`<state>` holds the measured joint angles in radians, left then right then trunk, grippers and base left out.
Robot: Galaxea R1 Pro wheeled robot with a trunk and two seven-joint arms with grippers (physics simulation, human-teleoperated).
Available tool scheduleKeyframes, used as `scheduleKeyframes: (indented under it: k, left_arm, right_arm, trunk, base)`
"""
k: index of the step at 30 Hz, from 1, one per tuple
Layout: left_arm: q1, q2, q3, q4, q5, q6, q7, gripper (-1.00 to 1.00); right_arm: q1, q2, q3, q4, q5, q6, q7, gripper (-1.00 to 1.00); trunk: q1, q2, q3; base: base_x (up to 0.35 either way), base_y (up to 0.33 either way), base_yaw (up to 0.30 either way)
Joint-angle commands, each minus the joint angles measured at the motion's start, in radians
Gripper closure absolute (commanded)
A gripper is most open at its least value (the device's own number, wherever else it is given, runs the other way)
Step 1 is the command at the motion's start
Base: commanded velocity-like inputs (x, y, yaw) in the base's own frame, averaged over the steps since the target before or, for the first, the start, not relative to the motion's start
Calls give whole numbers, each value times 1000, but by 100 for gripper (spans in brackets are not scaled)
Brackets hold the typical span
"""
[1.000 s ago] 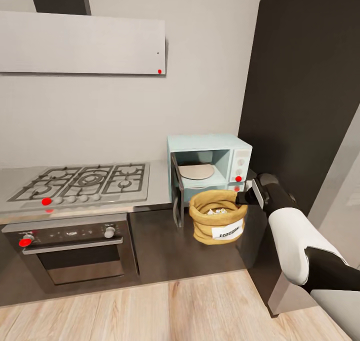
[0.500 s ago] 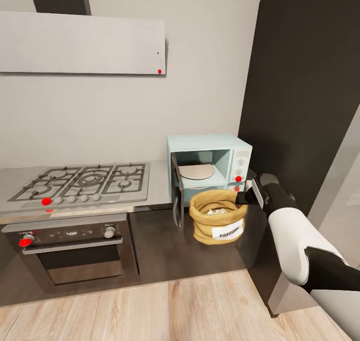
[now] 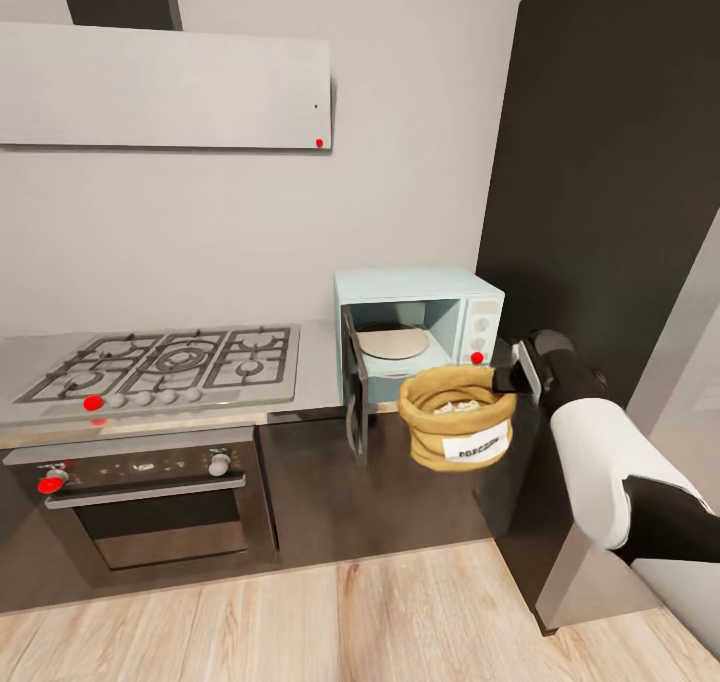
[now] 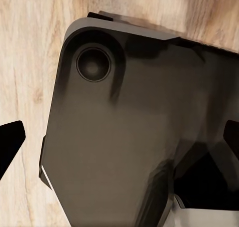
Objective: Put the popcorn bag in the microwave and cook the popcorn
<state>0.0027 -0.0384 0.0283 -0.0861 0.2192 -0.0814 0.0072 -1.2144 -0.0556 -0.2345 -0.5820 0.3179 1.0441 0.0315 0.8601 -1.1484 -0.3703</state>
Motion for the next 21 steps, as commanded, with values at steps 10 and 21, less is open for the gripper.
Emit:
scheduleKeyframes:
  k: [10,21]
  left_arm:
    - [0,0,2,-1,3,-1,1,-100]
    - [0,-1,2,-1,3,-1,0,-100]
  right_arm:
    - [-211,4,-9,119,3,3,0,100]
    - [-293,21,-132,164,0,3,-104,100]
  trunk:
    - [0,-1,-1]
    - [0,-1,-1]
  base:
    - [0,0,0]
    - [0,0,0]
